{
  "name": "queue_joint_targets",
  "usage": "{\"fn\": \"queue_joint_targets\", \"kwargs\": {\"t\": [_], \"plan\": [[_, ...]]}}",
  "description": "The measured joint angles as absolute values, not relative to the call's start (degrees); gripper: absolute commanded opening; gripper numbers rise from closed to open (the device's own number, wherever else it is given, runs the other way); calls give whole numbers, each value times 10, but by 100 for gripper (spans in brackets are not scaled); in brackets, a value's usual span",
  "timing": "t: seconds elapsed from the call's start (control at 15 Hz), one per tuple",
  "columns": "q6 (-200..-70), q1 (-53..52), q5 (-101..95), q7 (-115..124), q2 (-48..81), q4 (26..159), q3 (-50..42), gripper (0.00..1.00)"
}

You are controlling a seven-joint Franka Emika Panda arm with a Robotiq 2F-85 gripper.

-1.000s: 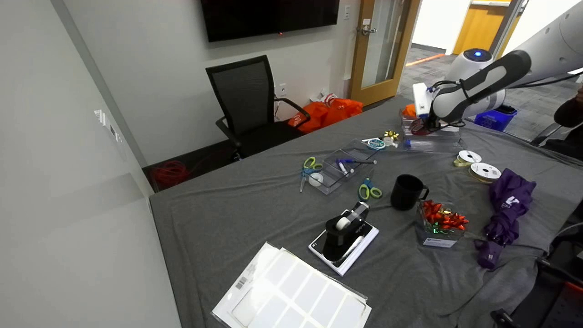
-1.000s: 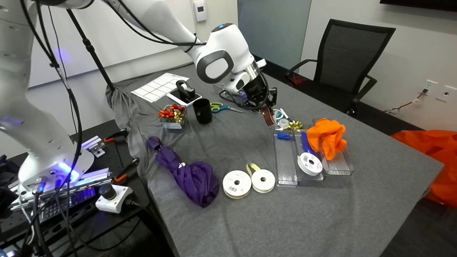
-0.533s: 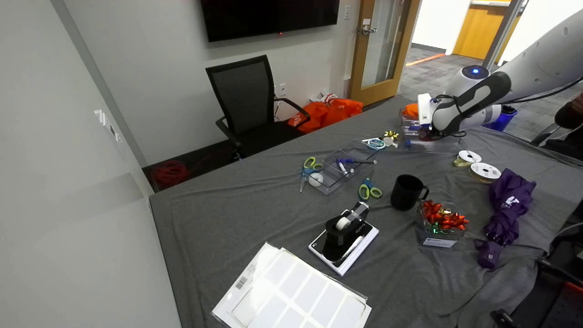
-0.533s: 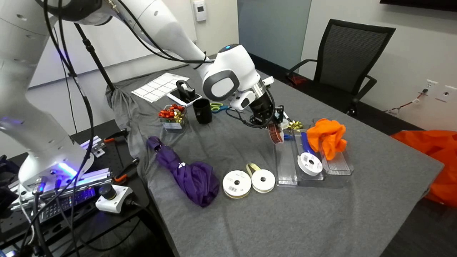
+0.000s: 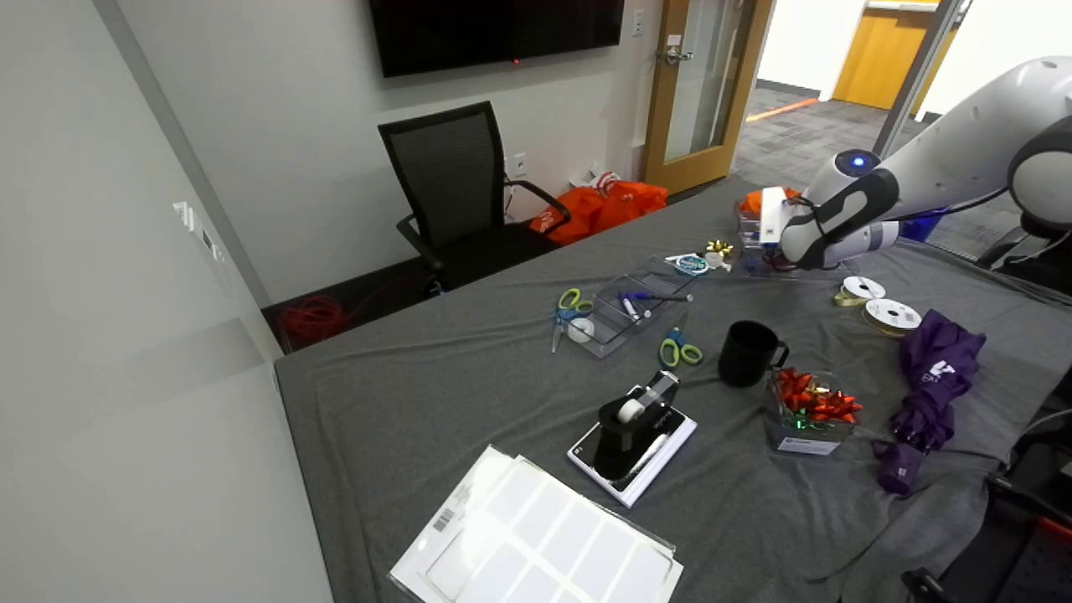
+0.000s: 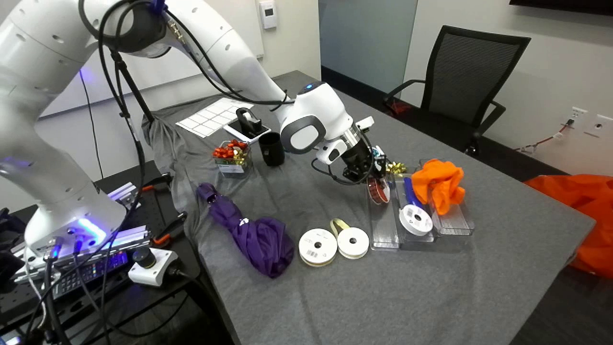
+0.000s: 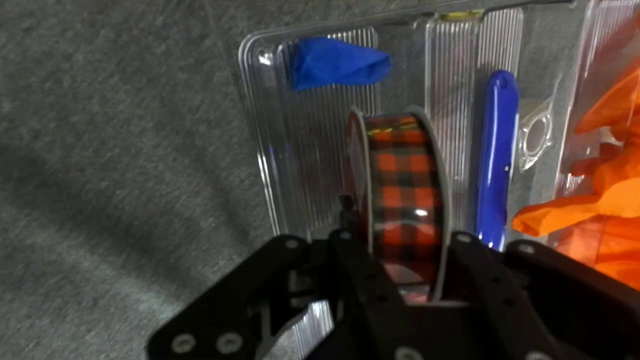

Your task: Move the CD holder to the clear object in the right

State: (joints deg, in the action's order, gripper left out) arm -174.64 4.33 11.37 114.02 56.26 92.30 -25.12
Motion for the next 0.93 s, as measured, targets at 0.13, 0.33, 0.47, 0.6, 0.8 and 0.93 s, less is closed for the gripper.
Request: {"fn": "queue_joint_targets", "kwargs": {"t": [0.13,0.33,0.47,0.6,0.8,0.93], "plan": [[-1750,39,125,1145,576,908,-260,7],[-1751,35,136,1154,587,896,-267,7],[-1753,34,140,1159,592,890,-269,55],[-1756,33,141,1163,595,889,-272,68],[-1762,32,142,1167,600,888,-276,91],[-1769,31,142,1167,606,886,-278,100]]}}
